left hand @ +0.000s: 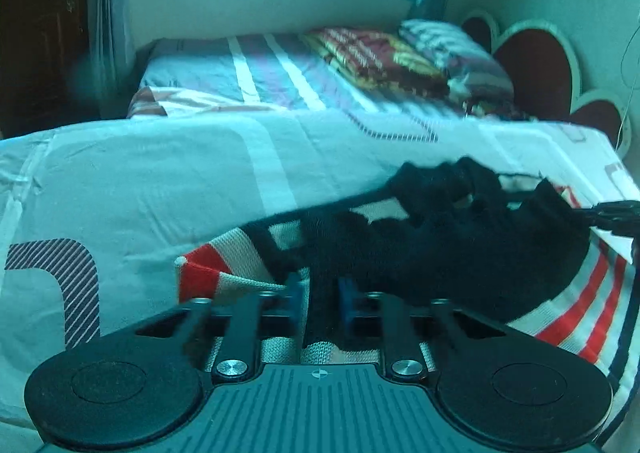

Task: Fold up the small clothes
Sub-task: 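Carry the hem over the sweater toward the collar with both grippers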

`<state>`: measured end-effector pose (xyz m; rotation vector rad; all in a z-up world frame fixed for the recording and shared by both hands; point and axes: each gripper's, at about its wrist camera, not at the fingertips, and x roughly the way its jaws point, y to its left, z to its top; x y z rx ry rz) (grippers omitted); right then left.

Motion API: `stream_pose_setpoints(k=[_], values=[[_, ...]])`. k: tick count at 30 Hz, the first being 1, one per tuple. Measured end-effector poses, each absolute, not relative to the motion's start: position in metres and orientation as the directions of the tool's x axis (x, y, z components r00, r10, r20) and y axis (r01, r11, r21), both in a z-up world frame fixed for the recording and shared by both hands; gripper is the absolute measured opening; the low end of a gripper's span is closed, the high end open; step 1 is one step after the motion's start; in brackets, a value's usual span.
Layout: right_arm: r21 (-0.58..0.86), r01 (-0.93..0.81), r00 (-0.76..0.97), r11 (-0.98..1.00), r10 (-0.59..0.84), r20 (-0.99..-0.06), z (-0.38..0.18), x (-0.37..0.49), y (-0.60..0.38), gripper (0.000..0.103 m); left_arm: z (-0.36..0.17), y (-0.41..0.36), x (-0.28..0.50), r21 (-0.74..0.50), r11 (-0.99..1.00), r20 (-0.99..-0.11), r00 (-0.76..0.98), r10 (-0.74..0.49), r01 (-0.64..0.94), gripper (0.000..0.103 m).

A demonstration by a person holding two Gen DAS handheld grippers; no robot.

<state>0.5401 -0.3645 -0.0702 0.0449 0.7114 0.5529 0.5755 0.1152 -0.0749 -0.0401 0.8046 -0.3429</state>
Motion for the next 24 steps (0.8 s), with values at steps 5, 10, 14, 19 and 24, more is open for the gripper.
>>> stream_pose_setpoints(k=[5,10,14,19,24], values=[[0.161,-0.453,0.711,0.877,0.465,-0.528,-0.056,0.530,-0.360,0.005,-0.063,0.117,0.562,-0.175,0.949,-0.598,0.737,-0.314,0.262,0.004],[0.116,-0.430,0.765,0.895,0.430,-0.479,-0.045,0.532,-0.360,0.005,-0.059,0.119,0.563,-0.151,0.966,-0.571,0.779,-0.259,0.210,0.004],[0.118,-0.347,0.780,0.930,0.357,-0.514,-0.058,0.546,-0.368,0.005,-0.075,0.120,0.571,-0.114,0.986,-0.612,0.773,-0.168,0.124,0.004],[0.096,-0.295,0.765,0.951,0.296,-0.572,-0.083,0.552,-0.368,0.004,-0.091,0.106,0.571,0.001,0.993,-0.636,0.767,-0.089,0.115,0.005],[0.044,-0.289,0.775,0.956,0.260,-0.576,-0.072,0.547,-0.365,0.027,-0.080,0.092,0.565,0.111,0.985,-0.636,0.771,-0.032,0.133,0.012]])
